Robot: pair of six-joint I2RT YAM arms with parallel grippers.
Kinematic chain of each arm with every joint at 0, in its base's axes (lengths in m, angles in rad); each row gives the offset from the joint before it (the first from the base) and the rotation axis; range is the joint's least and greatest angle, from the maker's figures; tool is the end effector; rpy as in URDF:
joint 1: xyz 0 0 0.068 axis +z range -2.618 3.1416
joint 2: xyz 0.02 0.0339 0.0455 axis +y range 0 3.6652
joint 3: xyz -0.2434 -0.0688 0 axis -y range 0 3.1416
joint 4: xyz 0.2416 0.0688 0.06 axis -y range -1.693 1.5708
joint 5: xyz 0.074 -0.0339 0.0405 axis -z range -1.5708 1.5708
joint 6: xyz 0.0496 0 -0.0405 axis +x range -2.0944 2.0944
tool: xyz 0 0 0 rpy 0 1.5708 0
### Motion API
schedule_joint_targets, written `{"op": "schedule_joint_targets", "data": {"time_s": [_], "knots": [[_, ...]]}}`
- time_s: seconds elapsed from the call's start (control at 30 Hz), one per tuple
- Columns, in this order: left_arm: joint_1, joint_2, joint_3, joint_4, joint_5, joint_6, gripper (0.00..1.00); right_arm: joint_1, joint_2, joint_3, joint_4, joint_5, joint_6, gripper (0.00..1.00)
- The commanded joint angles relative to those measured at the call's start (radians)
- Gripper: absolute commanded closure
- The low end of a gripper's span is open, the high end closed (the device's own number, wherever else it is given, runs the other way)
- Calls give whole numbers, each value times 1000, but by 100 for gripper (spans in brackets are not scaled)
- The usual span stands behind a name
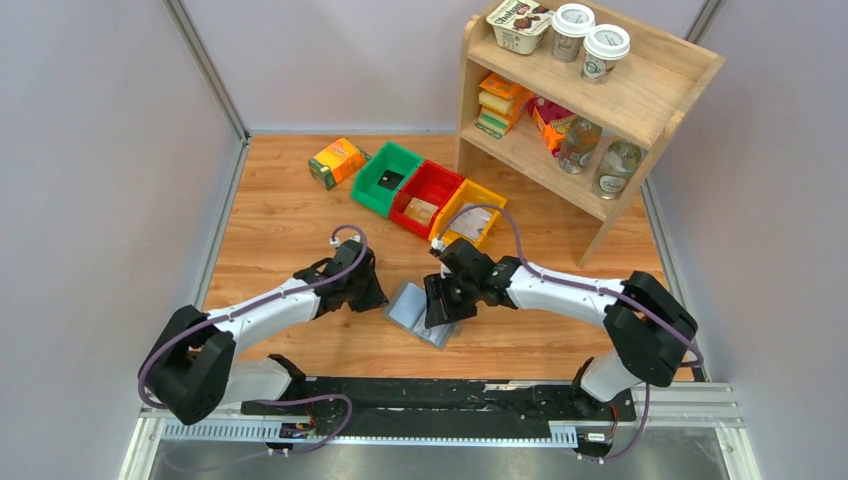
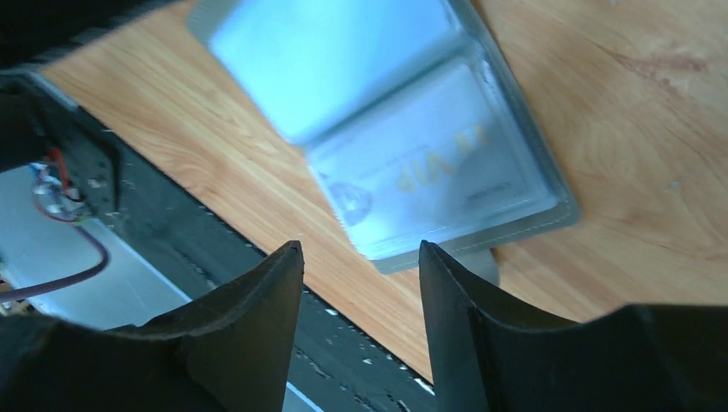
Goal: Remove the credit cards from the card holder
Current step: Open the card holder at the center of the board.
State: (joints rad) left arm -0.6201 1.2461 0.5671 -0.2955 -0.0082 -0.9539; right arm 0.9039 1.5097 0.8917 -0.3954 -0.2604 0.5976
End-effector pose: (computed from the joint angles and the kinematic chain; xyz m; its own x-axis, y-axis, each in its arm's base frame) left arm 0.1935 -0.1377 0.1369 -0.8605 -0.3878 -0.3304 -0.2153 0.8645 -0.4541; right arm 0.1763 0.2447 0.1619 -0.9086 -0.2752 -0.3144 -0.4020 0.7808 0.4783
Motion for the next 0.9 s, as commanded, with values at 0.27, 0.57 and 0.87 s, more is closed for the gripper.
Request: {"op": "schedule_joint_targets", "data": {"time_s": [0.27,0.57,0.87], "knots": [[0,-100,37,-45,2,63,60,-88,156,75,-129,101,-192,44],[-1,-80,11,64,122,49,50,-91,225,256,-215,245,-377,42],[0,-1,-41,162,178,-39,50,-86,98,222,-171,194,-285,41]]}}
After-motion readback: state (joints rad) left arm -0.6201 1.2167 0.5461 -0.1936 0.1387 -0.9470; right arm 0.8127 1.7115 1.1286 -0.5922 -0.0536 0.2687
